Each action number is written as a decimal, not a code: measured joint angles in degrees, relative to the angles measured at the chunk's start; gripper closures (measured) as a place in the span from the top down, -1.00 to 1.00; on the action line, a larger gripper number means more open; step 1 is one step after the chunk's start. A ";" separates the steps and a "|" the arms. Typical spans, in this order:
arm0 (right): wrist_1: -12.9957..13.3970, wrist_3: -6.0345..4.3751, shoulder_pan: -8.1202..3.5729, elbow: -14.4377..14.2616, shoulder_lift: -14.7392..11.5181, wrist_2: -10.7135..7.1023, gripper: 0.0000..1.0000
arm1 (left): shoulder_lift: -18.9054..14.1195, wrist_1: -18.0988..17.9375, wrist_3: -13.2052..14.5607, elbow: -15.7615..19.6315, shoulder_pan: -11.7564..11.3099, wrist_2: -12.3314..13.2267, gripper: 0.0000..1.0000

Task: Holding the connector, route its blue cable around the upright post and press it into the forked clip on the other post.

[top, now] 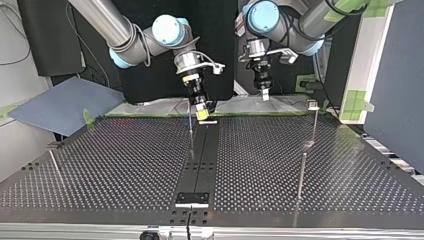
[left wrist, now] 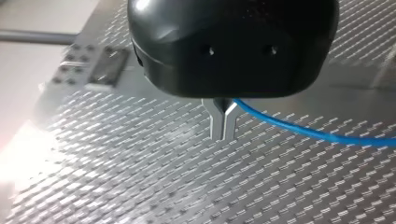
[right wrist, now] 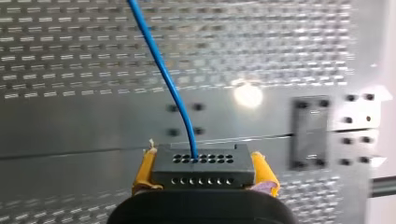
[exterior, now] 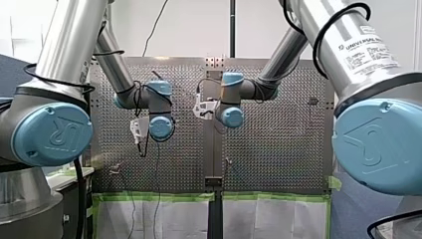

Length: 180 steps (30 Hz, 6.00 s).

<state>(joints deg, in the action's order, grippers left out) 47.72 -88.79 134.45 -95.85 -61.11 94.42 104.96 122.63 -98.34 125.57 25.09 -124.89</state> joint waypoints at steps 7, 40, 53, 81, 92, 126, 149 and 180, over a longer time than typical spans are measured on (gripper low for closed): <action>-3.54 0.70 0.48 3.55 -3.04 -0.04 -1.00 | -3.64 3.63 -0.82 -3.28 -2.18 -1.69 -1.00; -20.35 1.52 2.00 20.35 -3.45 -5.56 -1.00 | -19.76 19.76 -4.44 -16.42 -12.33 1.77 -1.00; -24.60 0.83 1.65 25.36 -3.38 -7.12 -1.00 | -23.79 25.77 -5.00 -18.61 -14.38 6.36 -1.00; -28.72 0.22 1.14 35.95 1.77 -8.96 -1.00 | -13.54 26.72 -13.28 -24.15 -28.36 20.92 -1.00; -29.03 0.25 1.29 38.63 4.77 -8.67 -1.00 | -10.53 27.49 -13.23 -26.59 -30.37 26.64 -1.00; -33.68 1.45 1.70 39.11 11.00 -4.55 -1.00 | -4.54 27.85 -9.12 -24.21 -27.43 29.65 0.11; -25.36 1.07 -0.10 27.90 11.54 -3.86 -1.00 | -0.12 30.88 -14.99 -25.08 -27.42 31.42 0.98; -15.98 -0.22 -0.16 18.27 20.49 -1.68 -1.00 | 1.68 31.36 -14.80 -25.25 -26.57 31.04 0.98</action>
<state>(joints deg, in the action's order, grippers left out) 31.74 -89.01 134.29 -77.58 -40.62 92.74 106.64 154.00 -113.14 100.31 -1.48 -93.85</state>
